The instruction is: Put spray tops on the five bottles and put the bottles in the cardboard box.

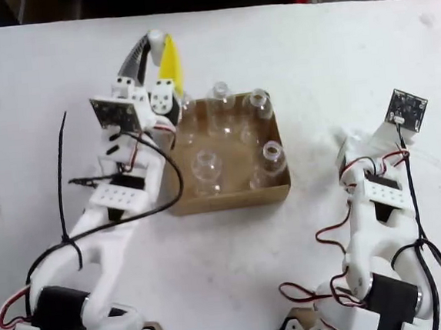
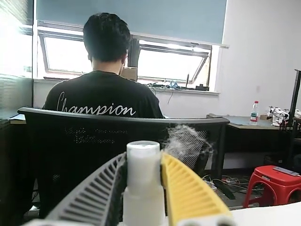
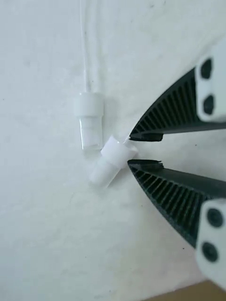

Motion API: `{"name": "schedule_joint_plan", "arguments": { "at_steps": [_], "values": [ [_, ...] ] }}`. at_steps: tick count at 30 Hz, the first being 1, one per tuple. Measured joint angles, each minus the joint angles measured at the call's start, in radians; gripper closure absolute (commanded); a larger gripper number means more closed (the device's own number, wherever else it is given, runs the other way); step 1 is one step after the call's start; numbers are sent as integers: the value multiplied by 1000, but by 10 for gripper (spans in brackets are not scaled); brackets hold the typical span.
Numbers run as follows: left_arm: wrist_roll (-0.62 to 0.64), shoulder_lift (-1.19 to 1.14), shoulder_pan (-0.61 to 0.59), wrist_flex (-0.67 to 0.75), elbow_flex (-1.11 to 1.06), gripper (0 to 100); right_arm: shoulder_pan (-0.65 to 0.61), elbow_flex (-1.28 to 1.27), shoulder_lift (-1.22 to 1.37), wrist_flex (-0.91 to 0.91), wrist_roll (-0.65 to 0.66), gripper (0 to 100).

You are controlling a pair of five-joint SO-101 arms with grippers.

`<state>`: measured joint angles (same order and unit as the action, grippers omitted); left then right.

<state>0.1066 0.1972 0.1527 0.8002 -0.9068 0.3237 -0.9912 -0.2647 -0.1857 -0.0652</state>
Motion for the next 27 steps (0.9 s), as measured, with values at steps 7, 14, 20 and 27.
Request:
{"name": "schedule_joint_plan", "arguments": {
  "at_steps": [7, 14, 20, 27],
  "values": [
    [0, 0, 18, 2, -44, 977, 0, 0, 0, 0, 0, 950],
    [0, 2, 63, 2, -57, 973, 0, 0, 0, 0, 0, 950],
    [-94, 2, 63, 2, -66, 973, 0, 0, 0, 0, 0, 950],
    [-133, -77, 63, 61, -77, 976, 0, 0, 0, 0, 0, 950]
  ]
}}
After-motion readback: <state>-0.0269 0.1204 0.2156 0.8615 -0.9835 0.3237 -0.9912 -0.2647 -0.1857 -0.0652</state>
